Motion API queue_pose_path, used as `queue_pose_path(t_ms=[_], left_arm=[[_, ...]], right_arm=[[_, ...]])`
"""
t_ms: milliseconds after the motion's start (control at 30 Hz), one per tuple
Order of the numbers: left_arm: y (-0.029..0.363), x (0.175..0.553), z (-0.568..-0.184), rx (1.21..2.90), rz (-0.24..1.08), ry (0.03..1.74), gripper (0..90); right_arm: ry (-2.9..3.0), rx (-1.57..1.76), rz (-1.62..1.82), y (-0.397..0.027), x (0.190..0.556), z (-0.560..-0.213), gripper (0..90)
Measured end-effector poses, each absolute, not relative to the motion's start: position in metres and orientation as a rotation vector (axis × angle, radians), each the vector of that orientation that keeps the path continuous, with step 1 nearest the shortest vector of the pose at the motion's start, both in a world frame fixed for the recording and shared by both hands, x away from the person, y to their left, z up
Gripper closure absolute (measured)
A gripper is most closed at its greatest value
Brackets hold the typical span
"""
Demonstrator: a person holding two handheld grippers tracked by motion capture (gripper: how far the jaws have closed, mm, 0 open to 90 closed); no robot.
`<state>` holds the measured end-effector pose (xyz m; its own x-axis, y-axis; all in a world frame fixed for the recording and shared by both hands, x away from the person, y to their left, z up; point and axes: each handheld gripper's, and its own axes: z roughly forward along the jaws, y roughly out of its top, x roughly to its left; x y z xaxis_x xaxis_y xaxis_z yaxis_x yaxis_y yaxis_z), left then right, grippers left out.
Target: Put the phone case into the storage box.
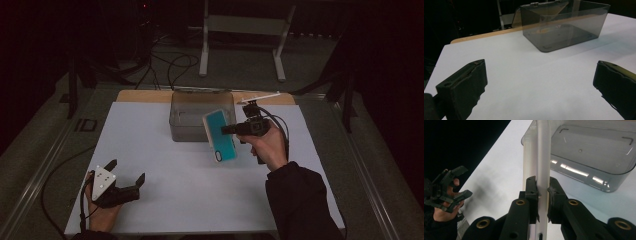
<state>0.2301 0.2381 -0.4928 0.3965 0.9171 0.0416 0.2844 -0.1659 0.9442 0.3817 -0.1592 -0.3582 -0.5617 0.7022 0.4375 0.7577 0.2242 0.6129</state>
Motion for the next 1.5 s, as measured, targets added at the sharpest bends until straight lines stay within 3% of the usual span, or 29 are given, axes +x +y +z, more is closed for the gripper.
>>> queue_pose_path(t_ms=[1500], left_arm=[[0.237,0.228,-0.492,1.679,0.834,1.059,0.3]], right_arm=[[-2.375,-1.579,-1.286,-0.153,0.421,-0.34,81.8]])
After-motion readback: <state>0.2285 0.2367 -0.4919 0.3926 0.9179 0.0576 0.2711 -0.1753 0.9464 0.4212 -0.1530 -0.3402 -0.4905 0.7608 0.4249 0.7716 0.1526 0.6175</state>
